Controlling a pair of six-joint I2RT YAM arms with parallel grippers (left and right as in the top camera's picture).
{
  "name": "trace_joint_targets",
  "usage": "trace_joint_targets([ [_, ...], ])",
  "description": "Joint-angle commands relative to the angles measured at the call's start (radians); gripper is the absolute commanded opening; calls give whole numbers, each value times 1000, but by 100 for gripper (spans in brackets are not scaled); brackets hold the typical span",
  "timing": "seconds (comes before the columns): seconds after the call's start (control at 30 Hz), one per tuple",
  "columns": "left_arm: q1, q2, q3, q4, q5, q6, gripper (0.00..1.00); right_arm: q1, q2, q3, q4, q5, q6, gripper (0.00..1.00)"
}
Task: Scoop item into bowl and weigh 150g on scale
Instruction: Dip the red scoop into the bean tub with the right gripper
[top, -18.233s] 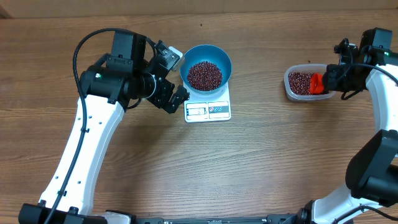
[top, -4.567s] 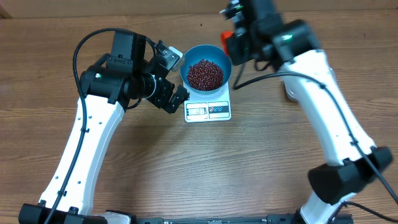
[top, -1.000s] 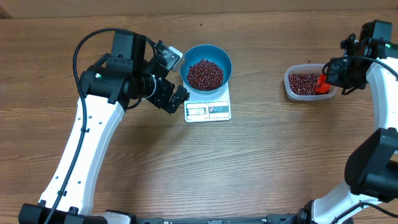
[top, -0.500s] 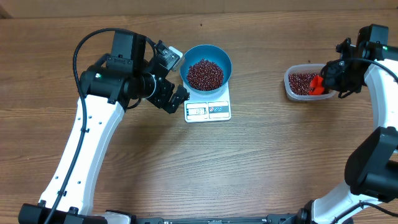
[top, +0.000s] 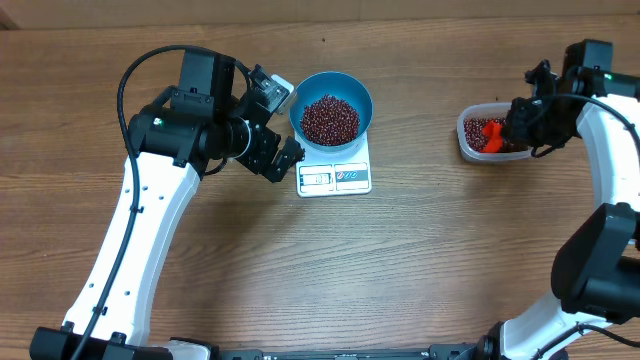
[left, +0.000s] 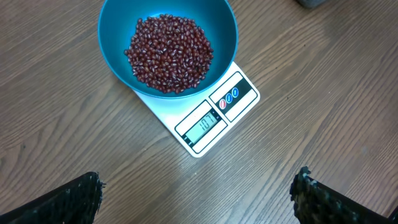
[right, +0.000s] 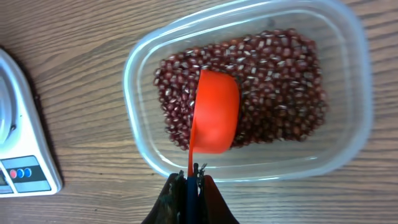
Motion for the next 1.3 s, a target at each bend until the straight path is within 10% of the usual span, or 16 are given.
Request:
trace_joint_targets([
  [0.0, 4, -23, -5, -3, -7, 21, 99, 13, 5, -11, 2, -39, -7, 4],
  [1.27, 4, -23, -5, -3, -6, 21, 100, -273, 5, -11, -4, -478, -57, 4],
])
